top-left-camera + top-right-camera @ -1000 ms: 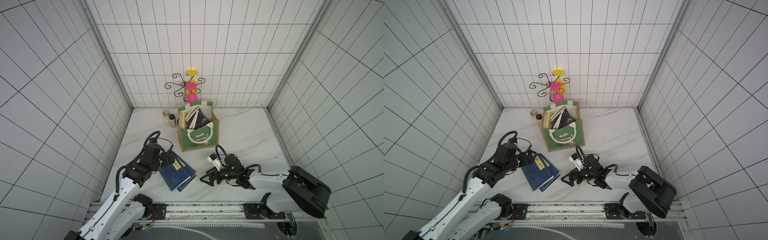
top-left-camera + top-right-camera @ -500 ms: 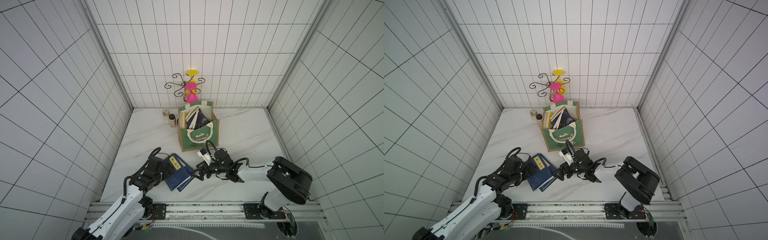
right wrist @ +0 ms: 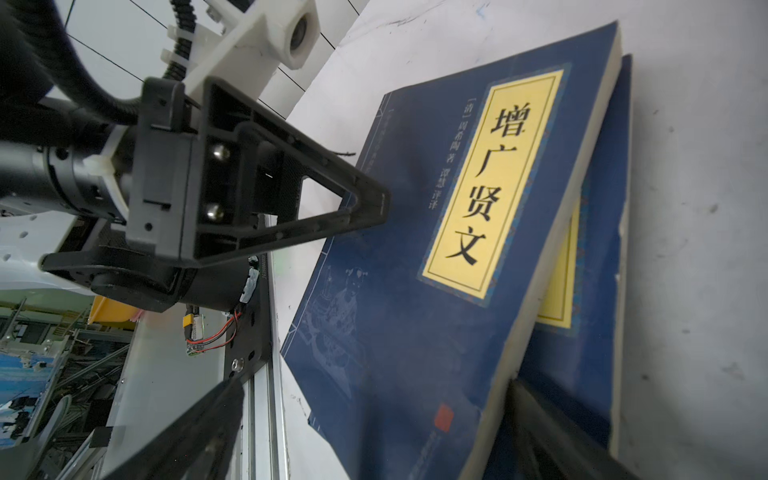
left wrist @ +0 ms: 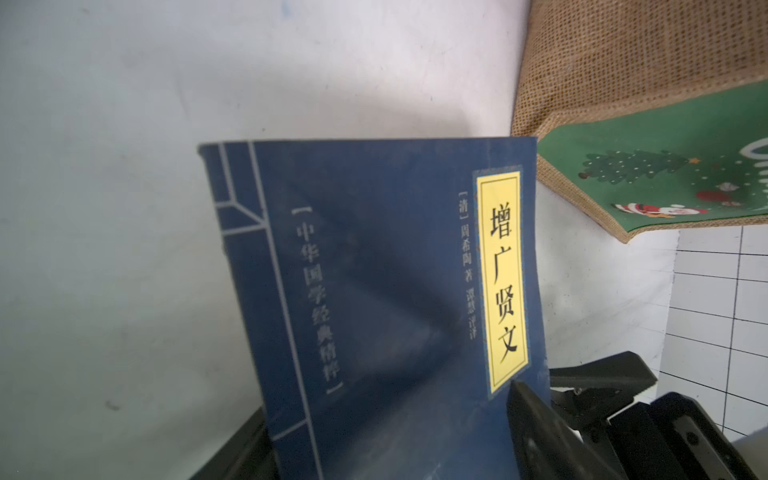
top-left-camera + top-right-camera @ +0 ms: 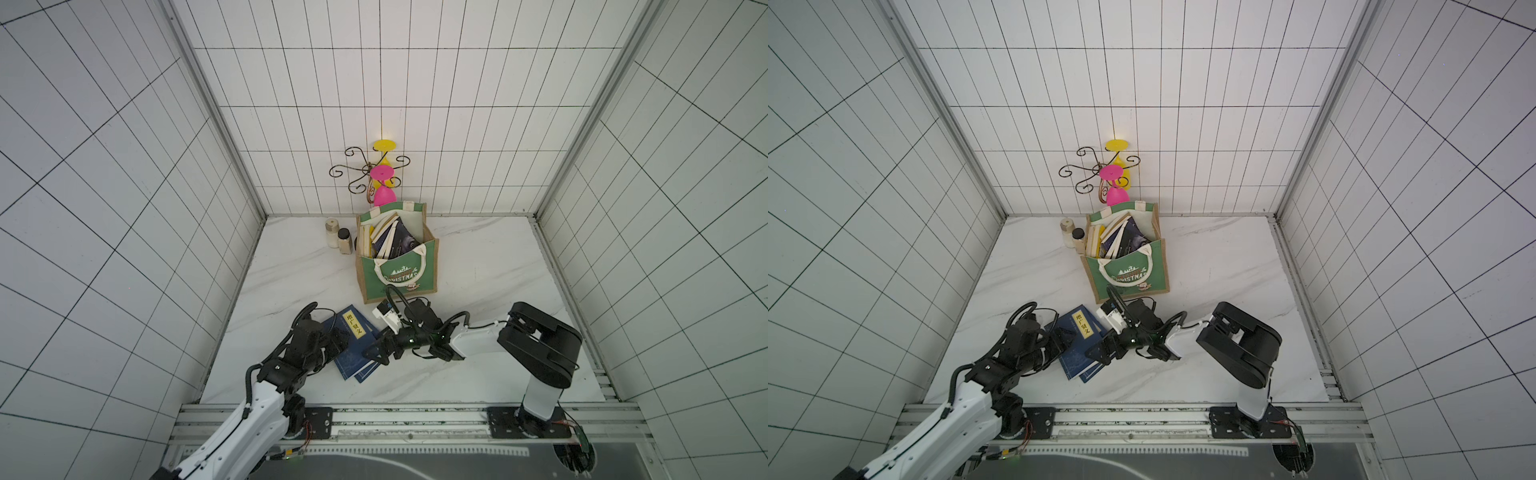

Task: Put the books into the canvas bag
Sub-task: Pick up the book from the book.

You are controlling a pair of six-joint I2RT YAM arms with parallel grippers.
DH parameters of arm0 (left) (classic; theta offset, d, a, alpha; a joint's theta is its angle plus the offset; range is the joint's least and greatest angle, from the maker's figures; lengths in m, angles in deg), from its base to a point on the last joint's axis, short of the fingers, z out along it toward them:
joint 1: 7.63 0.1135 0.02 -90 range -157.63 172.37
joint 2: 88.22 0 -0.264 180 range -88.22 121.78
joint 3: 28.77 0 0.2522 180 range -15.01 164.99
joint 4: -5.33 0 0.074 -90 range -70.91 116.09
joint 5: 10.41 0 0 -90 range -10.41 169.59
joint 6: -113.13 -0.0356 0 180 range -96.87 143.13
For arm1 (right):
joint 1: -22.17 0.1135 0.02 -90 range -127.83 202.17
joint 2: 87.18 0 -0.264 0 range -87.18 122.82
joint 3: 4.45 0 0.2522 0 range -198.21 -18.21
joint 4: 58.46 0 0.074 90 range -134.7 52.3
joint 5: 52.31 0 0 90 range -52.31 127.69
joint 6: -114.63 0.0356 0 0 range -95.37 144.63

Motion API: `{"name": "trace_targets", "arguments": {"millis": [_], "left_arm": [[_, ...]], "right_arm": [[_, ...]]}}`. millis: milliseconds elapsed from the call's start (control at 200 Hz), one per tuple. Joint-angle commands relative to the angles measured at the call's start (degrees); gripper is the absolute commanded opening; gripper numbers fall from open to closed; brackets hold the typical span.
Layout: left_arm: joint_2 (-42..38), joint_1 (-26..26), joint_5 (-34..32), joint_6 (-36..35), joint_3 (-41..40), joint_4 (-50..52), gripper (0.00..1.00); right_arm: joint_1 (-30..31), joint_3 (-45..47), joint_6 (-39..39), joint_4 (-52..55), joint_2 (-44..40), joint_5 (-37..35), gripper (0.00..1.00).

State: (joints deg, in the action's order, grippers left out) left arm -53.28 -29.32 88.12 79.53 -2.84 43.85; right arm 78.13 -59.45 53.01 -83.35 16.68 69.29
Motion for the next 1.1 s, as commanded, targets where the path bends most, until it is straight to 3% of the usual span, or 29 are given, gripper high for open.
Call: {"name": "trace_targets", "arguments": {"millis": [0, 185, 320, 520, 605, 725, 815, 1094], "left_arm": [[-3.36, -0.1, 3.59, 0.43, -0.35, -5.66, 0.73], [-6.86, -0.1, 6.28, 0.83, -0.77, -9.01, 0.56], [-6.54, -0.06, 8.61, 0.71, -1.13, -12.26, 0.51], [-5.81, -0.1, 7.94, -1.21, 1.08, -8.94, 0.12], [-7.76, -0.1, 5.35, -2.49, 3.16, -5.09, 0.05], [-11.57, -0.09, 1.57, -4.92, 6.91, -0.16, 0.0], [-13.58, -0.1, 2.21, -7.46, 9.4, 0.91, 0.0], [-15.78, -1.11, 18.19, -12.08, 13.72, 0.36, 0.0]], "right_arm": [[0.78, -3.41, 0.61, 0.96, 2.09, 1.48, 0.99], [1.41, -3.25, 0.18, 0.79, 2.3, 2.76, 0.99], [1.65, -3.48, -0.21, 0.33, 2.55, 3.56, 0.99], [1.69, -3.44, -0.23, 0.34, 1.97, 3.65, 0.99], [1.45, -3.04, -0.18, -0.08, 1.01, 3.78, 0.99], [0.07, -1.33, 0.96, -1.96, -1.31, 4.99, 0.99], [-1.79, 1.25, 2.85, -4.87, -4.24, 6.86, 0.99], [-7.66, 9.4, 4.49, -4.9, -18.69, 11.18, 0.99]]}}
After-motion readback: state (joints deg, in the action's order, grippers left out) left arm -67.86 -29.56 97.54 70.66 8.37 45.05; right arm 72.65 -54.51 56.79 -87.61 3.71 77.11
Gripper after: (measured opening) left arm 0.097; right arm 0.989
